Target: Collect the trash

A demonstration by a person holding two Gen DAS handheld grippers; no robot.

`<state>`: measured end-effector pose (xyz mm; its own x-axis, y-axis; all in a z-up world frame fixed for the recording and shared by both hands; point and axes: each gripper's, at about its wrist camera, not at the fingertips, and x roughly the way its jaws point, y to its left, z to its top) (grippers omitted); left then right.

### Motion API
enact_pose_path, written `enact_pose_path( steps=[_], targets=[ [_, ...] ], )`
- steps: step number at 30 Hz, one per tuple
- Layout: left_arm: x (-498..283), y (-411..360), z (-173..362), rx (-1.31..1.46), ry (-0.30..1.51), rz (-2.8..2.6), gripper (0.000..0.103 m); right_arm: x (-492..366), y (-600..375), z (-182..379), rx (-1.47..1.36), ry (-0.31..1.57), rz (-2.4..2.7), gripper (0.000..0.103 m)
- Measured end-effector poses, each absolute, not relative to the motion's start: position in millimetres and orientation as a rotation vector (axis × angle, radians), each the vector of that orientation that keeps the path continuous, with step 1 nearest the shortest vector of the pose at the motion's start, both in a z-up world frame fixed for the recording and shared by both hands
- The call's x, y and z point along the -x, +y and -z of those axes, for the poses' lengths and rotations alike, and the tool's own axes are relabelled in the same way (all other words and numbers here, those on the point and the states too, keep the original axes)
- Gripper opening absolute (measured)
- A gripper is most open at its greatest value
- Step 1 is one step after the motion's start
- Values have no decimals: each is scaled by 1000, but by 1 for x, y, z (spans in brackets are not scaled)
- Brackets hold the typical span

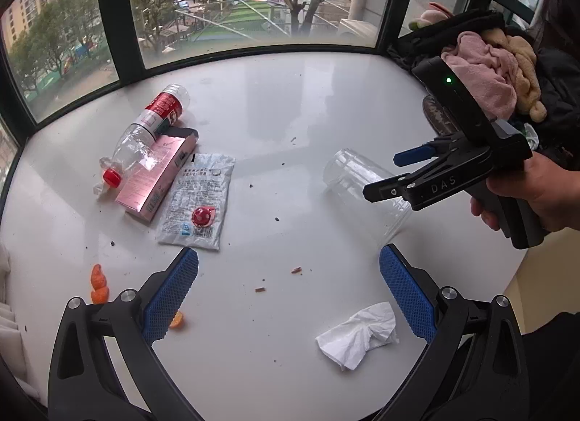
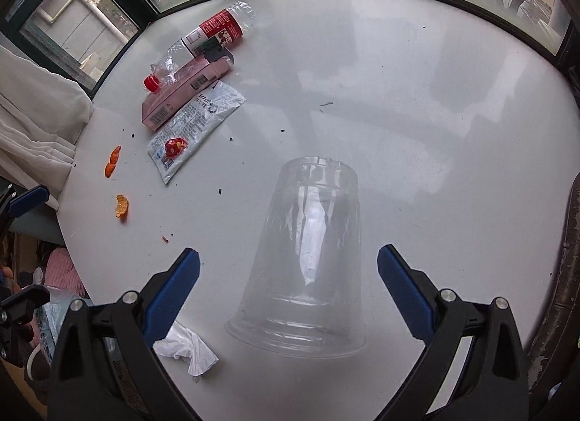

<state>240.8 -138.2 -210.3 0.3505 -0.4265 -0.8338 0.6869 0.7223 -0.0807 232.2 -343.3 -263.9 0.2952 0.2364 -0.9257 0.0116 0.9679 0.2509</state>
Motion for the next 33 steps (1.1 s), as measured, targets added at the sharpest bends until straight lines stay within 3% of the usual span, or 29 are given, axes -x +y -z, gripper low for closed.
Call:
enact_pose_path(
  steps=[15,18,26,28,33],
  targets=[
    [-267,-186,260,-250,1062,917,97,-249,-347,292,-251,1332,-159,95],
    [-271,-193,266,-249,1068,935,97,-250,-348,298,-266,1351,-162,80],
    [-279,-200,279,-263,1092,961,97,-256,-347,309,-275,1393,-157,79],
    [-280,-198,280,-259,1096,955,97,-258,-345,310,-275,1400,-175,72],
    [-282,-191,281,-238,1106,925,97,-261,-343,309,-271,1395,-193,70]
  ],
)
